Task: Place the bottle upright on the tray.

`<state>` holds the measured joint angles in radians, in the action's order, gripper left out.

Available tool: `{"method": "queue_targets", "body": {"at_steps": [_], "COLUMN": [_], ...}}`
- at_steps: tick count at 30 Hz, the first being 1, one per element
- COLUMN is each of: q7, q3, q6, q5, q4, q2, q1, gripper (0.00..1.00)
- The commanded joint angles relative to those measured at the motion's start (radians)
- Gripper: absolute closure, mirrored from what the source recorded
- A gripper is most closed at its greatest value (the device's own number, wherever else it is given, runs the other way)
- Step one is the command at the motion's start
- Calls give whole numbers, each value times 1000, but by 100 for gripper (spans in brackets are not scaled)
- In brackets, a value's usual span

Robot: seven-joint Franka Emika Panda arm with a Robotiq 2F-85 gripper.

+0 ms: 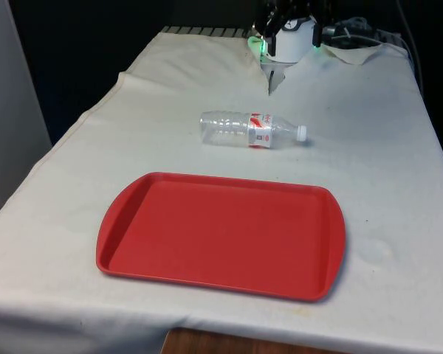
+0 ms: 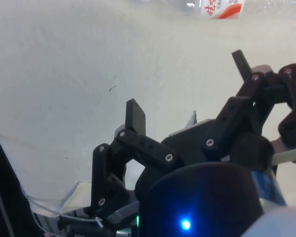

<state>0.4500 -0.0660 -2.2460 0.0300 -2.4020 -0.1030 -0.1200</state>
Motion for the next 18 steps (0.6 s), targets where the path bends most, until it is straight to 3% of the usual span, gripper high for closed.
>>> {"method": "queue_targets", "body": {"at_steps": [1,18], "q7": [3,79], "q3": [1,1], "q6": [-16,-27], "q5": [8,10], "q4": [-5,-11], "q2": [0,0], "q1": [0,1], "gripper": [0,0]}}
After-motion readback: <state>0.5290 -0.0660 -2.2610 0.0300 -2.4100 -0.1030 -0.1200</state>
